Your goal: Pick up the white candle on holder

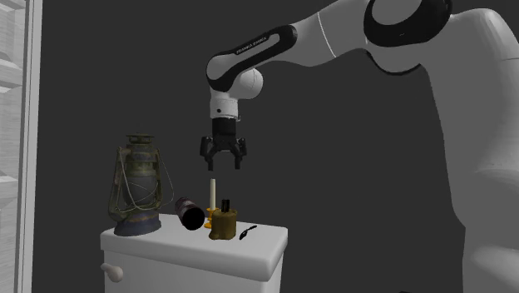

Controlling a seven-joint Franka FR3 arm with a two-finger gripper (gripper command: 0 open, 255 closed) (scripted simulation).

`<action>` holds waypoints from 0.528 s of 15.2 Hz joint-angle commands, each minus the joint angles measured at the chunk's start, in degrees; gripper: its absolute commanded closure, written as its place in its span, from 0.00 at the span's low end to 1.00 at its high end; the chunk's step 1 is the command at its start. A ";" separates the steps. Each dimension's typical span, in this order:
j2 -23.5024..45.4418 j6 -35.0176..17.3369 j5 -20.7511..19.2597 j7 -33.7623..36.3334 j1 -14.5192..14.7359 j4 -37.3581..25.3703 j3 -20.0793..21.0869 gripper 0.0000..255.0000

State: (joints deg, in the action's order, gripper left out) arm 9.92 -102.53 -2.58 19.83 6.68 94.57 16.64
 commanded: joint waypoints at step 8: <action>9.10 -0.97 -2.30 2.56 2.06 -7.10 0.34 0.00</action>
State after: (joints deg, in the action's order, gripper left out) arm 18.66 -102.85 -4.77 22.40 8.74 87.19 17.02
